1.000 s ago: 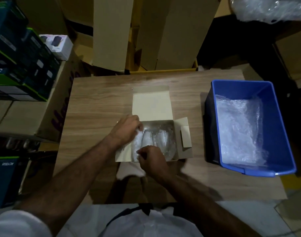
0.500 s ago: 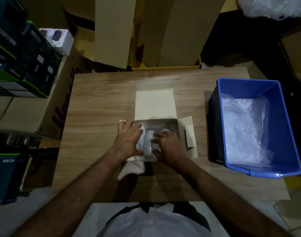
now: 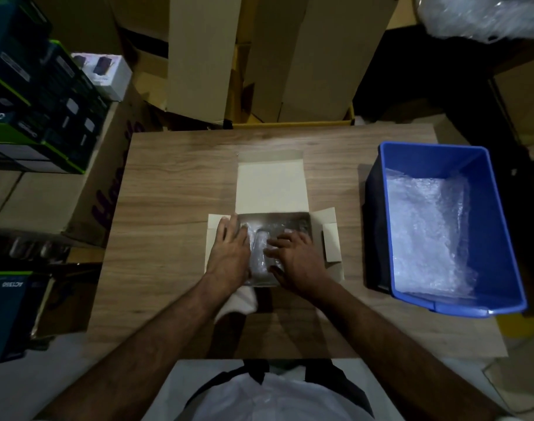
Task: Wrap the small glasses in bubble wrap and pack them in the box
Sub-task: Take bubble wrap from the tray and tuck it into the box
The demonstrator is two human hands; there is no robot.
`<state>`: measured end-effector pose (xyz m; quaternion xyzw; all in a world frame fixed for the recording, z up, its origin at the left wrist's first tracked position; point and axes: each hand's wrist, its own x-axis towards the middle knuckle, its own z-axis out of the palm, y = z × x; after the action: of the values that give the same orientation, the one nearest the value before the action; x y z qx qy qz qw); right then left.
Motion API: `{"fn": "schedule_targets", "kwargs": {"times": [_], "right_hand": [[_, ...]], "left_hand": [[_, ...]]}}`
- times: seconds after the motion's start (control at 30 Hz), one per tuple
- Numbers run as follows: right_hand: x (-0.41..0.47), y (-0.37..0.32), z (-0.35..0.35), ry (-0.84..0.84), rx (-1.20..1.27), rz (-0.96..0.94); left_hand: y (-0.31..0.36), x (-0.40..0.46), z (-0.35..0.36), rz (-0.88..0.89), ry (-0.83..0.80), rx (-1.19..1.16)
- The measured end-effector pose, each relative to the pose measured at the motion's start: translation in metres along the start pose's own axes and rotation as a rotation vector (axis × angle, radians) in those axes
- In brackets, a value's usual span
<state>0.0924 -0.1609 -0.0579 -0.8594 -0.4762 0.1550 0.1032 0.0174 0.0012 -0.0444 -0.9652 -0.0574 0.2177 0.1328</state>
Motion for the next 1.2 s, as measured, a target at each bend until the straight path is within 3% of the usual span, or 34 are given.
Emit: {"fn": "schedule_targets", "kwargs": {"times": [0.13, 0.37, 0.67, 0.83, 1.03, 1.2], "right_hand": [[-0.009, 0.004, -0.001, 0.037, -0.011, -0.032], [-0.046, 0.027, -0.027, 0.392, 0.108, 0.043], [-0.127, 0.107, -0.073, 0.616, 0.092, 0.404], [-0.167, 0.162, -0.067, 0.477, 0.049, 0.494], [-0.177, 0.213, -0.071, -0.078, -0.013, 0.502], [-0.159, 0.241, -0.059, -0.295, -0.109, 0.404]], "left_hand": [[-0.006, -0.018, 0.002, 0.031, 0.132, -0.139], [0.010, -0.031, -0.020, 0.087, 0.465, -0.395], [0.111, 0.013, -0.097, 0.231, 0.565, -0.474], [0.167, 0.046, -0.118, 0.348, 0.630, -0.501], [0.209, 0.080, -0.121, 0.305, 0.423, -0.481], [0.221, 0.087, -0.116, 0.222, 0.362, -0.533]]}}
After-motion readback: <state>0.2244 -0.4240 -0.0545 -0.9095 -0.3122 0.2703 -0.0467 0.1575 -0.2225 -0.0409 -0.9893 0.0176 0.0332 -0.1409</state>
